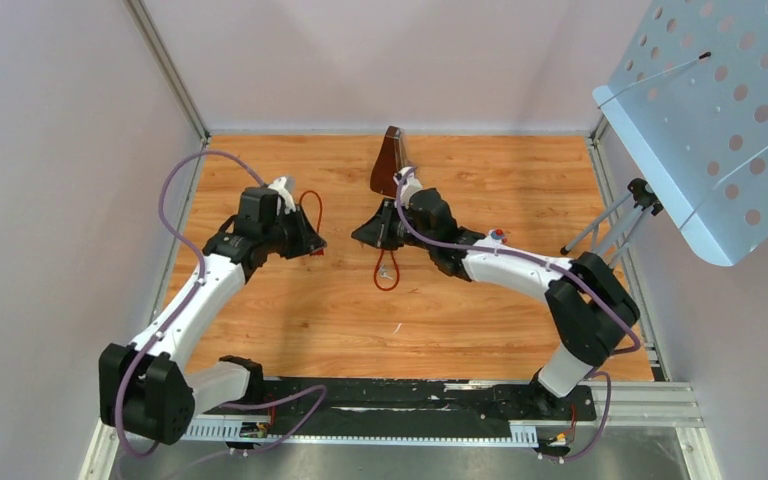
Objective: Lock with the key
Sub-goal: Place the lock at the center of the board.
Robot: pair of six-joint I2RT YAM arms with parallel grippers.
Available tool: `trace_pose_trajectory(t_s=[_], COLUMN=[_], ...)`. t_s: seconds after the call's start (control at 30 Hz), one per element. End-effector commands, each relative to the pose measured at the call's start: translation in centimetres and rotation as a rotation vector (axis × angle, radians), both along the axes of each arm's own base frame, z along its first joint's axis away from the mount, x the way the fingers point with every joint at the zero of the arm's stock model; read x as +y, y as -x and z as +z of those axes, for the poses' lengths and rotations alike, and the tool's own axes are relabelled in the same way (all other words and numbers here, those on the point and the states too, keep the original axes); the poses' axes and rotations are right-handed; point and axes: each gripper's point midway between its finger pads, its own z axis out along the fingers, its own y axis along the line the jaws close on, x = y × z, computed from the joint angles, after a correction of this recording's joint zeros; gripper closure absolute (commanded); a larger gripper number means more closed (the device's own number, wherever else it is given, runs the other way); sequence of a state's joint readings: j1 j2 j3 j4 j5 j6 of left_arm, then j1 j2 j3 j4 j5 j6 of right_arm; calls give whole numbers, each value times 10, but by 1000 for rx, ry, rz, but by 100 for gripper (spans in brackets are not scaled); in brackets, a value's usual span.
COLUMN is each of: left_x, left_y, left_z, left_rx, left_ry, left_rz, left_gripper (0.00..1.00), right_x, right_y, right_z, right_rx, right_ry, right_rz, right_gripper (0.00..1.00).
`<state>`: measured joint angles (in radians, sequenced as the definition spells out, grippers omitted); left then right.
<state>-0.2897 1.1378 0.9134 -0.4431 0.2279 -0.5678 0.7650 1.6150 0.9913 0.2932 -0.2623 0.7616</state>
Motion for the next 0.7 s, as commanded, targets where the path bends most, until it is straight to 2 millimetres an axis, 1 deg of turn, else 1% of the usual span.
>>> trace_pose_trajectory(t_s=[0.0, 0.03, 0.07, 0.1, 0.13, 0.17, 0.27, 0.33, 0.4, 0.43, 0.47, 0.5, 0.53, 0.57, 0.6, 0.63, 0.67], left_x=[2, -3, -4, -11, -15, -21, -23, -21, -18, -16, -14, -13, -10, -9, -4, -1, 7], left_y=[20, 25, 26, 30, 31, 33, 37, 40, 42, 42, 43, 43, 44, 44, 44, 44, 45], left_z=[-36, -51, -58, -70, -74, -84, -104, -116, -123, -125, -130, -131, -134, -136, -137, -138, -139], left_rx=[148, 192, 220, 255, 272, 297, 340, 369, 388, 389, 402, 404, 412, 414, 418, 419, 425], left_ry=[71, 105, 132, 170, 198, 237, 246, 223, 202, 189, 172, 161, 146, 137, 114, 95, 58], left_rz=[-22, -45, -40, -68, -71, -87, -93, -94, -93, -96, -87, -88, -77, -74, -54, -36, -2], left_gripper=[98, 96, 95, 94, 94, 93, 91, 85, 76, 74, 67, 62, 54, 50, 40, 37, 33], right_x=[18, 22, 26, 31, 35, 39, 53, 64, 70, 73, 76, 79, 83, 85, 88, 90, 91], right_y=[-13, -13, -12, -11, -10, -9, -8, -11, -14, -16, -18, -19, -20, -21, -21, -22, -24], right_z=[-15, -24, -32, -39, -44, -50, -63, -67, -74, -77, -80, -82, -84, -87, -90, -93, -100], right_rx=[110, 129, 144, 156, 162, 166, 147, 117, 111, 107, 104, 103, 100, 95, 90, 79, 86], right_ry=[39, 53, 64, 72, 79, 89, 121, 138, 153, 157, 161, 163, 165, 172, 182, 193, 212], right_rz=[-43, -38, -35, -28, -20, -11, 22, 42, 47, 49, 49, 52, 60, 63, 65, 64, 55], right_gripper=[100, 100, 100, 100, 100, 100, 100, 100, 100, 100, 100, 100, 100, 100, 100, 100, 100])
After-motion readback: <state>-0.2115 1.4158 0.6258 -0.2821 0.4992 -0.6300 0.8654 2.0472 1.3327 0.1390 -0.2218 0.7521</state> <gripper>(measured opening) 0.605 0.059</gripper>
